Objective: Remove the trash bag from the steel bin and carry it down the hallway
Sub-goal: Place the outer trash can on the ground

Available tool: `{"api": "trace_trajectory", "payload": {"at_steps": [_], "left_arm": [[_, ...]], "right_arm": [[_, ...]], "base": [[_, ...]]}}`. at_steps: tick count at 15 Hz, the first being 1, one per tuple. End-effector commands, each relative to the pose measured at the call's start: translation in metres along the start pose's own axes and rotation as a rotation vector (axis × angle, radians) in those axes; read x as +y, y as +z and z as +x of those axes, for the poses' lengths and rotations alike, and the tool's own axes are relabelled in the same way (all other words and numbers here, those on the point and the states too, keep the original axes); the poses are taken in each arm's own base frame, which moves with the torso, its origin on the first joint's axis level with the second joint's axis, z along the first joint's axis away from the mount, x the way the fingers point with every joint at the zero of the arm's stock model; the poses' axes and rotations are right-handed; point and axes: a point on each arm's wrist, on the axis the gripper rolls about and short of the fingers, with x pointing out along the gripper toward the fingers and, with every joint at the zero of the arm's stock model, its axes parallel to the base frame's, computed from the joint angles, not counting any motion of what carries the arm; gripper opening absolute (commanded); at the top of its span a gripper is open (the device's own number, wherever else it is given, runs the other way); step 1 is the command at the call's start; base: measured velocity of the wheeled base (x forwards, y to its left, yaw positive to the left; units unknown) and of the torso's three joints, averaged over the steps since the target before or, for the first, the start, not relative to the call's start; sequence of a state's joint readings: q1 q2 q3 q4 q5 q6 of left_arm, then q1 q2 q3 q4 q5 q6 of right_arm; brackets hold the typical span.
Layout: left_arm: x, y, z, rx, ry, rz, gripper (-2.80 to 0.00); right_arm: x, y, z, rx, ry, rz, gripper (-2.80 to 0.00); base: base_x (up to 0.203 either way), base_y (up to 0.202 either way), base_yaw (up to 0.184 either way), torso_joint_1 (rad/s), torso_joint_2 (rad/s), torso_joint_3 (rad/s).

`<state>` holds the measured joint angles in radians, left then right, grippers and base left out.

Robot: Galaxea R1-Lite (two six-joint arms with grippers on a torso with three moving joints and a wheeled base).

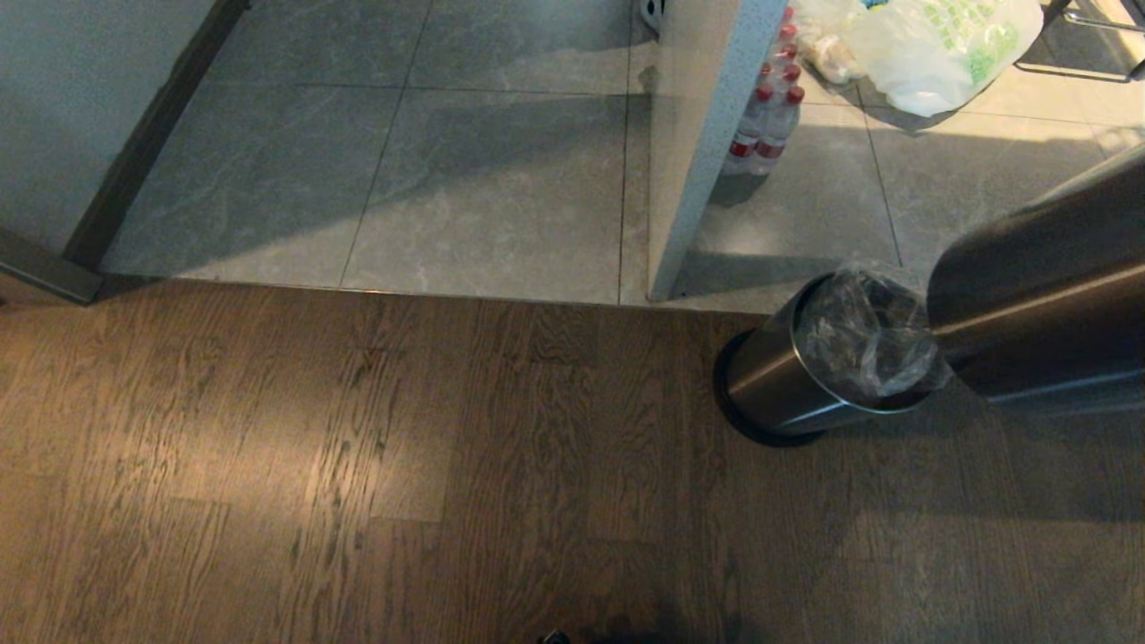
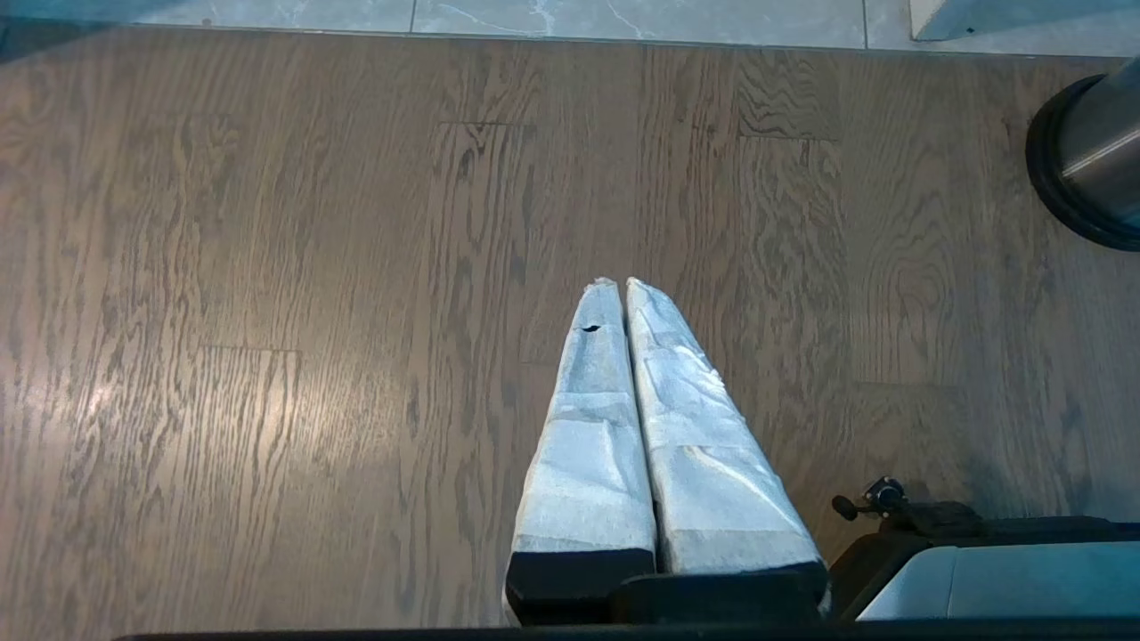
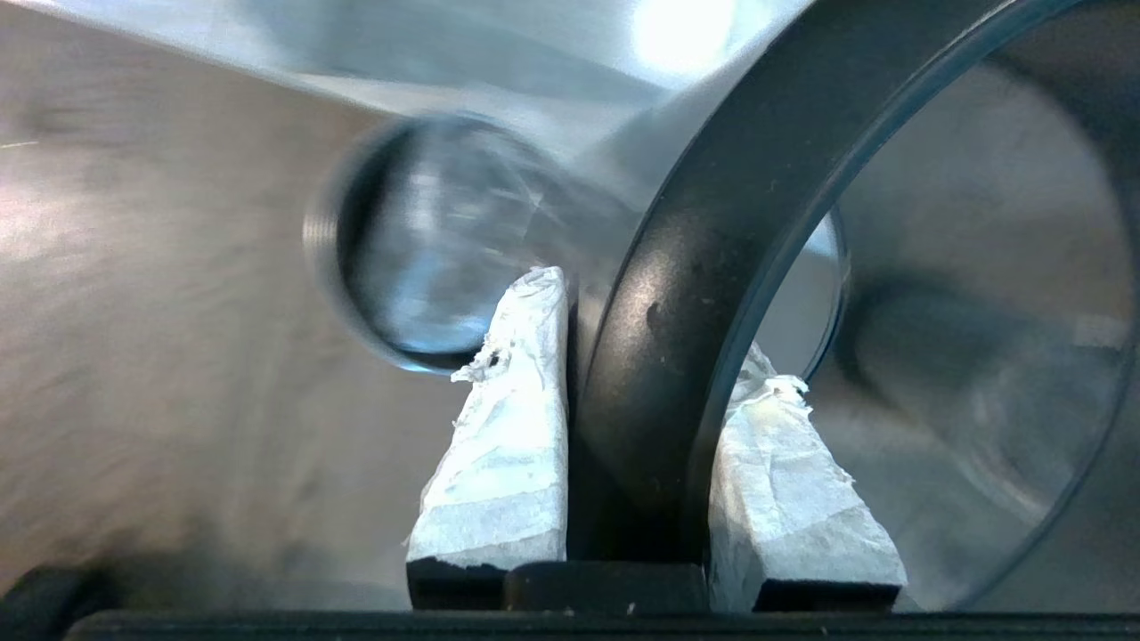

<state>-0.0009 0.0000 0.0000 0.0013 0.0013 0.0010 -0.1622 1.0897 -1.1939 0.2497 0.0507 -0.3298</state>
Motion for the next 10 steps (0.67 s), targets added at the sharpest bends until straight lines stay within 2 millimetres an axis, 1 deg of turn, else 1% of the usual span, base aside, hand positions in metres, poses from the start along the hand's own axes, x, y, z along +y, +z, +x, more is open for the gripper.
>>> {"api": "trace_trajectory", "payload": {"at_steps": [1,2,3,5,7,10], "left_arm": [[0.0,0.0,0.0,0.0,0.0,0.001,-2.8],[0.0,0.0,0.0,0.0,0.0,0.001,-2.8],[0.0,0.0,0.0,0.0,0.0,0.001,-2.8],[0.0,0.0,0.0,0.0,0.0,0.001,-2.8],[0.0,0.0,0.0,0.0,0.0,0.001,-2.8],[0.0,0.0,0.0,0.0,0.0,0.001,-2.8]], "right_arm": [[-0.012,-0.005,0.013,0.048,-0.069,0.007,-2.8],[-0.017,-0.009,0.02,0.064,-0.103,0.004,-2.8],[-0.021,-0.02,0.028,0.098,-0.131,0.002,-2.8],[-0.032,-0.041,0.052,0.168,-0.173,0.016,-2.8],[-0.045,-0.059,0.082,0.226,-0.195,0.047,-2.8],[-0.065,-0.093,0.137,0.261,-0.227,0.128,-2.8]], "base": [[0.0,0.0,0.0,0.0,0.0,0.0],[0.0,0.0,0.0,0.0,0.0,0.0],[0.0,0.0,0.0,0.0,0.0,0.0],[0.0,0.0,0.0,0.0,0.0,0.0],[0.0,0.0,0.0,0.0,0.0,0.0],[0.0,0.0,0.0,0.0,0.0,0.0]]}}
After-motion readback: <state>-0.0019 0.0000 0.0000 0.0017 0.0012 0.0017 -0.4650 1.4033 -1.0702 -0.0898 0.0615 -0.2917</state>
